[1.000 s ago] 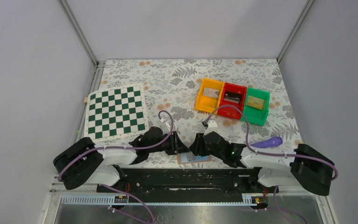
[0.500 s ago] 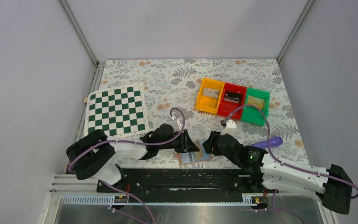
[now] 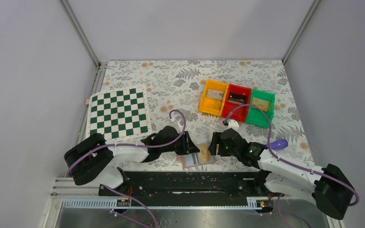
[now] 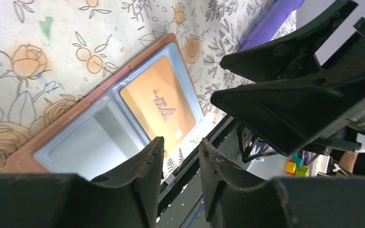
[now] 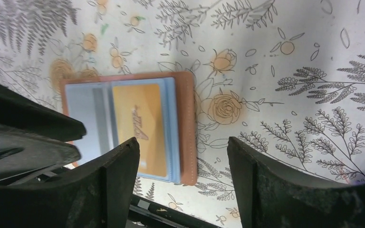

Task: Take the credit cards out of the card holder
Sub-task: Remove the credit card from the card holder.

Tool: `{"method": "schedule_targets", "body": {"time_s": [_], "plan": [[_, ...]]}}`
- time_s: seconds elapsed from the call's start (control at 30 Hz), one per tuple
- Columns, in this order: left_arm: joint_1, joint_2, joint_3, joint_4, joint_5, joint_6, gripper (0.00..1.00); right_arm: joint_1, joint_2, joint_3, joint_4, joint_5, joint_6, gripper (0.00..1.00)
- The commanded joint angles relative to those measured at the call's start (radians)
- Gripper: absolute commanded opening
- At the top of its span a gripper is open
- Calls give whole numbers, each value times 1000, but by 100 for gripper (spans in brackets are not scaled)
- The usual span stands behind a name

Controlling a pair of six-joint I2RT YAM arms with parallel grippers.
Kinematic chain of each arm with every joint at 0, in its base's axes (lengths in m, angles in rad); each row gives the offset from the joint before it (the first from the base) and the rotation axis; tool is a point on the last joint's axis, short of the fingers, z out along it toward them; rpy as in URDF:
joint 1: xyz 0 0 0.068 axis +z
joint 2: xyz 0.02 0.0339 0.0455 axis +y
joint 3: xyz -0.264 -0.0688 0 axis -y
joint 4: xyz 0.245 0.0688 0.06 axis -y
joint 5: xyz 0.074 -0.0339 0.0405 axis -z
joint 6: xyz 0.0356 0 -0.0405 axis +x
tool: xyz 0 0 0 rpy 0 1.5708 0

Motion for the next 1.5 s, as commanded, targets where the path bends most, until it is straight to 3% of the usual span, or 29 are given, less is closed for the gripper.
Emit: {"method": "schedule_targets", "body": {"time_s": [0.0, 0.33, 0.57, 0.8, 1.23, 1.47], "plan": [[-3, -40, -20, -18, -75, 5, 34, -74, 71, 44, 47, -172, -83, 73], [-2, -14, -32, -23, -87, 2, 35, -90, 261, 56, 141, -292, -80, 55], [-4, -10, -76, 39, -87, -22, 37, -90, 278, 1, 172, -271, -11, 33], [-21, -20, -97, 23, -144, -27, 43, -90, 310, -53, 246, -290, 34, 24], [-43, 20, -140, 147, -162, -64, 38, -90, 320, -111, 309, -295, 71, 10], [-89, -22, -57, -161, -335, -80, 38, -91, 328, -103, 323, -313, 77, 4]]}}
